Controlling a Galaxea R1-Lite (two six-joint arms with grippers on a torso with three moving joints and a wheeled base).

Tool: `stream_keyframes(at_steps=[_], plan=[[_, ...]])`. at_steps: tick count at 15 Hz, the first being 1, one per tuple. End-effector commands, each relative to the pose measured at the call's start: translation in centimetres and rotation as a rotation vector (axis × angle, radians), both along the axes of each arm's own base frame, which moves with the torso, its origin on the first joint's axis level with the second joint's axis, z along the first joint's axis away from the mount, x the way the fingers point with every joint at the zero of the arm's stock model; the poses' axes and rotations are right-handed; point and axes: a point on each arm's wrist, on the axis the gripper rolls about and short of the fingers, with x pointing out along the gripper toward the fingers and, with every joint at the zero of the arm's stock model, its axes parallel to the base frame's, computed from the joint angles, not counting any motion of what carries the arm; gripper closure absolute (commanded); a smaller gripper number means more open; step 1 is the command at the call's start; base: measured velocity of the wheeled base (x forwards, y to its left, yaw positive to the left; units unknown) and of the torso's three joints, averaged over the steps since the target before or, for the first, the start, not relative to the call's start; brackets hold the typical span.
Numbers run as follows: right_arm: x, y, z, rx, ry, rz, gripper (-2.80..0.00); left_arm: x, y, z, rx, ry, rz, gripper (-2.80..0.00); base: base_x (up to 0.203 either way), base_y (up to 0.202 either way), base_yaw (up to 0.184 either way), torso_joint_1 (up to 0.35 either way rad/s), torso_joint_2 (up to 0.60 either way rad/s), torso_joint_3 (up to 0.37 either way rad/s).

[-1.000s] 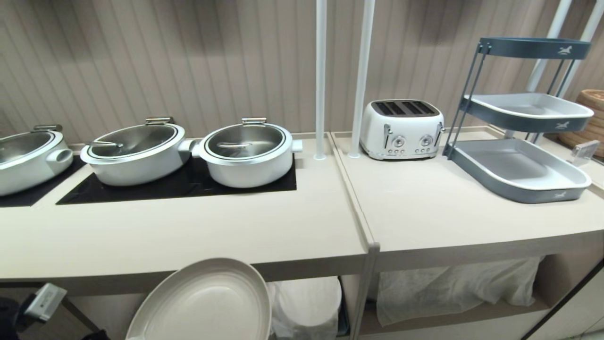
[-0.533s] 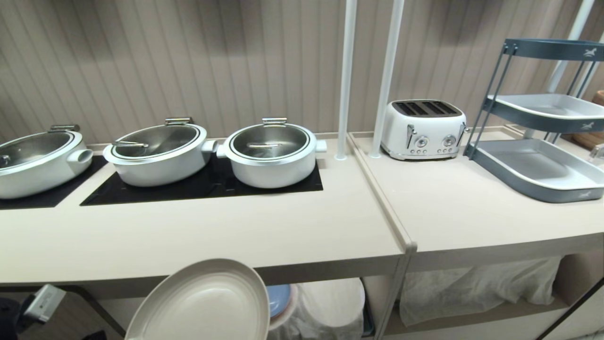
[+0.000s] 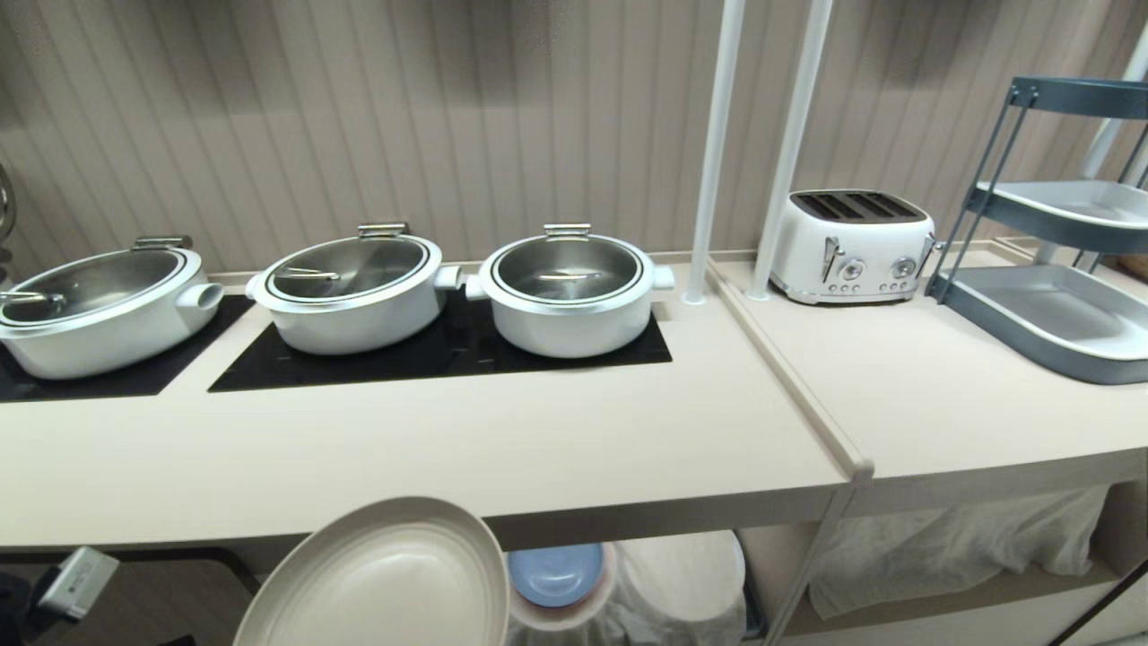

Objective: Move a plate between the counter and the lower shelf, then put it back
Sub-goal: Put the plate

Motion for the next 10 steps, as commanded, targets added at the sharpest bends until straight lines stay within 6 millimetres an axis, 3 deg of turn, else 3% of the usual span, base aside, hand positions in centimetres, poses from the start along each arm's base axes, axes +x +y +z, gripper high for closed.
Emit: stream_keyframes(at_steps=[1, 10], plan=[[0.00, 0.00, 0.00, -0.001, 0.000, 0.000, 0.00, -0.09, 0.01, 0.09, -0.005, -0.008, 0.002, 0.00, 0.000, 0.195, -0.002, -0.001, 0.00, 0.007], [0.00, 0.00, 0.00, -0.001, 0.000, -0.001, 0.00, -0.88, 0.21, 0.15, -0.007, -0.014, 0.000, 0.00, 0.000, 0.196, -0.002, 0.001, 0.01, 0.002]])
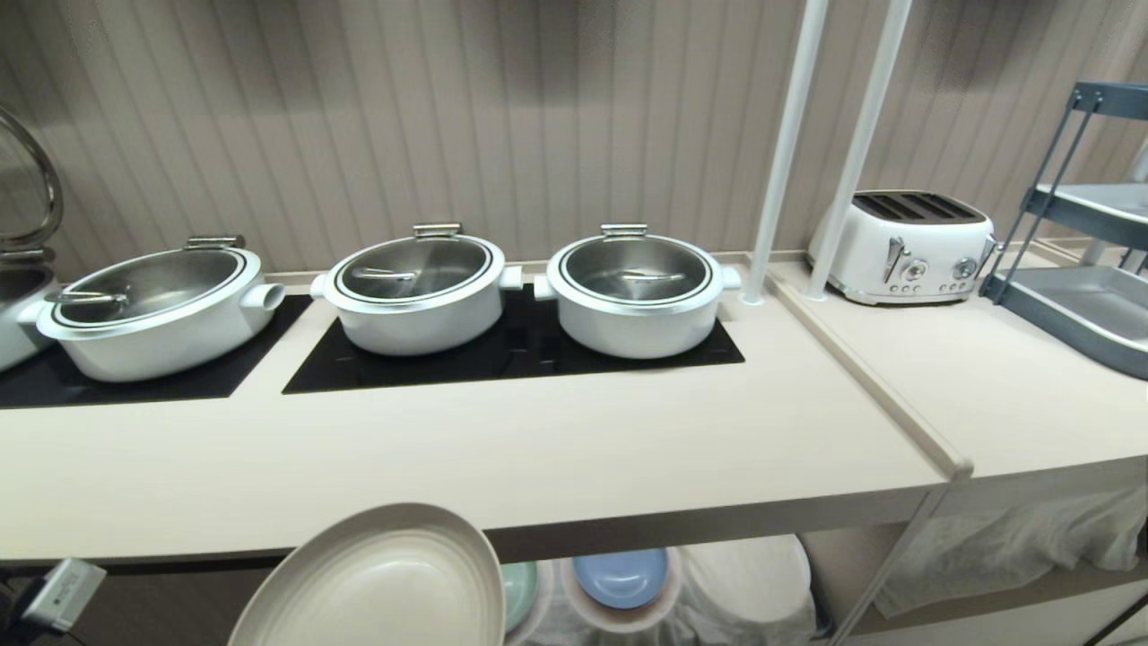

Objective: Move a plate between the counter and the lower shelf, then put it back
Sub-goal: Put the plate

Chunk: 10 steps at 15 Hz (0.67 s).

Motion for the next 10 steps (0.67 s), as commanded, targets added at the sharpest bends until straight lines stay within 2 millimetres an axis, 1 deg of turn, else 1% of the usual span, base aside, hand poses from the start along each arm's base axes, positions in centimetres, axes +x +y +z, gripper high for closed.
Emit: stream_keyframes(at_steps=[1, 5, 7, 8, 10], plan=[[0.00, 0.00, 0.00, 0.000, 0.000, 0.000, 0.00, -0.15, 0.04, 0.10, -0.007, -0.011, 0.003, 0.00, 0.000, 0.195, -0.002, 0.002, 0.00, -0.002], [0.00, 0.00, -0.01, 0.000, 0.001, 0.000, 0.00, -0.11, 0.02, 0.15, -0.008, -0.014, 0.002, 0.00, 0.000, 0.198, 0.001, 0.003, 0.00, 0.003], [0.00, 0.00, 0.00, 0.000, 0.000, 0.000, 0.00, -0.06, -0.02, 0.24, -0.008, -0.019, -0.003, 0.00, 0.000, 0.167, 0.001, 0.006, 0.00, -0.002], [0.00, 0.00, 0.00, 0.000, 0.000, 0.000, 0.00, 0.00, -0.04, 0.36, -0.009, -0.023, -0.004, 0.00, 0.000, 0.088, -0.003, 0.002, 0.00, 0.000], [0.00, 0.00, 0.00, 0.000, 0.000, 0.000, 0.00, 0.10, -0.07, 0.49, -0.009, -0.026, -0.005, 0.00, 0.000, 0.000, 0.000, 0.000, 0.00, 0.000]])
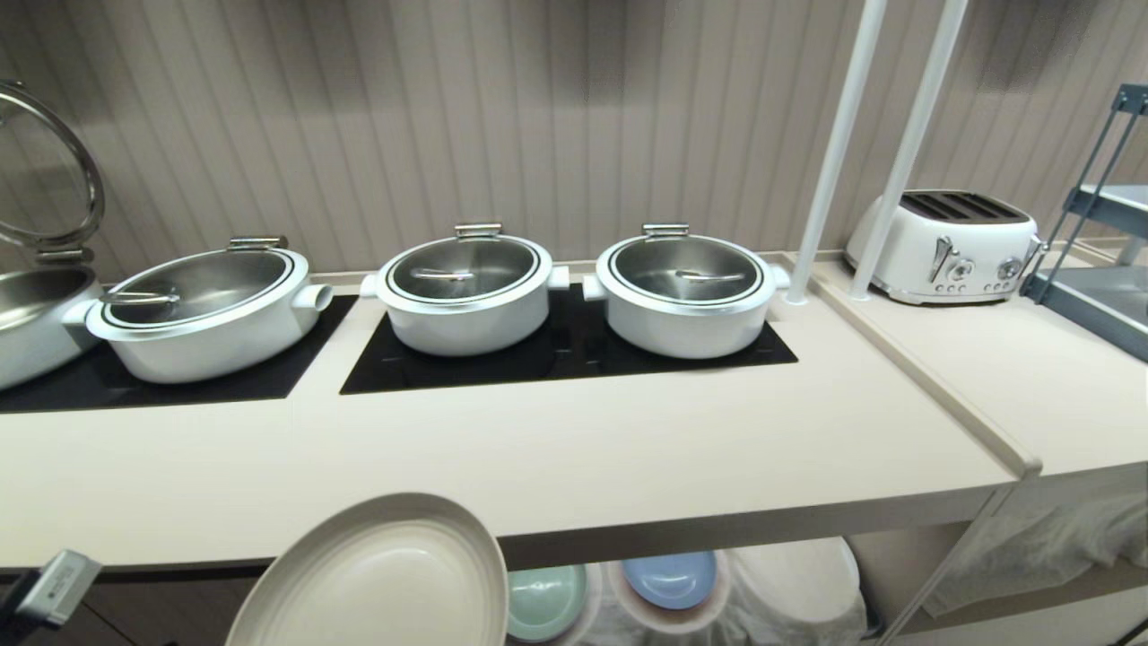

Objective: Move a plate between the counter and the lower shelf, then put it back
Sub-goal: Put the plate

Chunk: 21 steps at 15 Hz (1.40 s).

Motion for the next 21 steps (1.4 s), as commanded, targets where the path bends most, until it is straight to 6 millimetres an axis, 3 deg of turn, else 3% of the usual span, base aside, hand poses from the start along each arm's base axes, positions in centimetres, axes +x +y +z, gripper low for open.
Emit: stream_keyframes(at_steps=[1, 14, 21], plan=[[0.0, 0.0, 0.0, 0.000, 0.000, 0.000, 0.00, 0.1, 0.0, 0.0, -0.002, 0.000, 0.004, 0.00, 0.000, 0.000, 0.000, 0.000, 0.00, 0.000], [0.0, 0.0, 0.0, 0.000, 0.001, 0.000, 0.00, -1.0, 0.3, 0.2, 0.020, -0.007, 0.016, 0.00, 0.000, 0.000, 0.000, 0.000, 0.00, 0.000], [0.0, 0.0, 0.0, 0.000, 0.000, 0.000, 0.00, 0.4, -0.1, 1.2, 0.022, 0.004, 0.014, 0.00, 0.000, 0.000, 0.000, 0.000, 0.00, 0.000]])
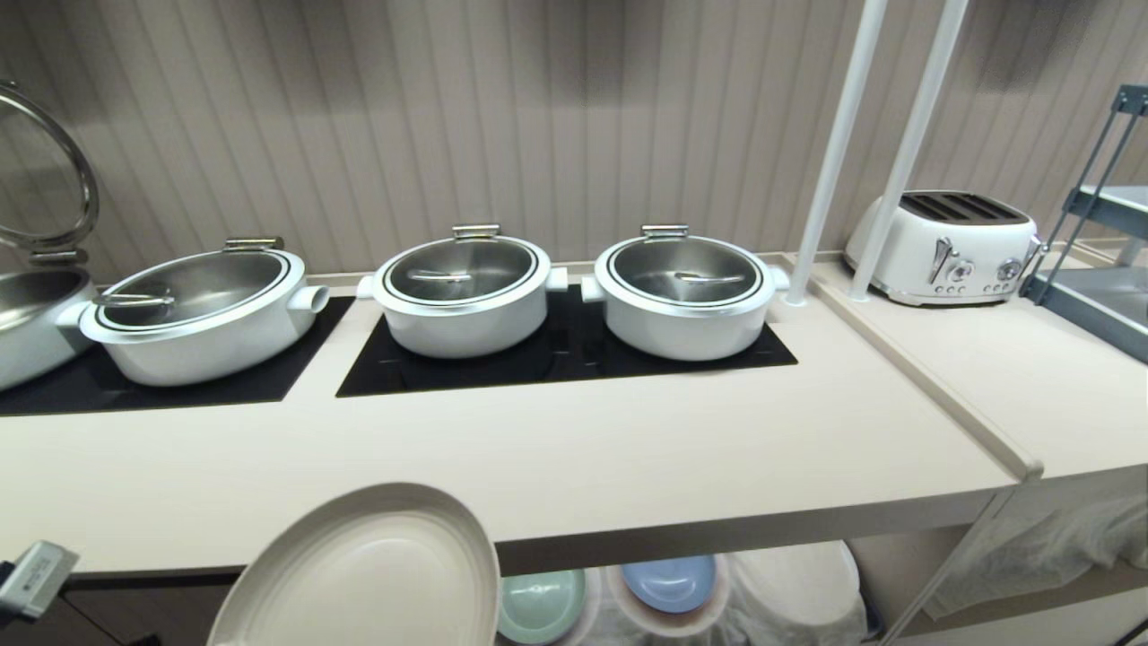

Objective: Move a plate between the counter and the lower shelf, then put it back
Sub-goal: Put the plate

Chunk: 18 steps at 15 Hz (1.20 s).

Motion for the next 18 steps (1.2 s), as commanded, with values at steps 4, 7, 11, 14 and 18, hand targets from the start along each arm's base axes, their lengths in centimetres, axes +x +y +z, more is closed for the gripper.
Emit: stream_keyframes(at_steps=[4, 7, 11, 14, 18], plan=[[0.0, 0.0, 0.0, -0.001, 0.001, 0.000, 0.00, 2.7, -0.6, 0.6, 0.015, 0.066, 0.012, 0.00, 0.000, 0.000, 0.000, 0.000, 0.00, 0.000], [0.0, 0.0, 0.0, -0.001, -0.001, 0.000, 0.00, 5.0, -1.1, 0.6, 0.037, 0.132, 0.026, 0.00, 0.000, 0.000, 0.000, 0.000, 0.00, 0.000], [0.0, 0.0, 0.0, -0.001, 0.000, -0.001, 0.00, 9.7, -2.2, 0.4, 0.074, 0.205, 0.055, 0.00, 0.000, 0.000, 0.000, 0.000, 0.00, 0.000], [0.0, 0.0, 0.0, -0.001, 0.001, -0.001, 0.00, 13.4, -3.1, 0.2, 0.078, 0.221, 0.060, 0.00, 0.000, 0.000, 0.000, 0.000, 0.00, 0.000], [0.0, 0.0, 0.0, -0.001, -0.001, 0.000, 0.00, 17.9, -4.1, -2.2, 0.080, 0.212, 0.080, 0.00, 0.000, 0.000, 0.000, 0.000, 0.00, 0.000]])
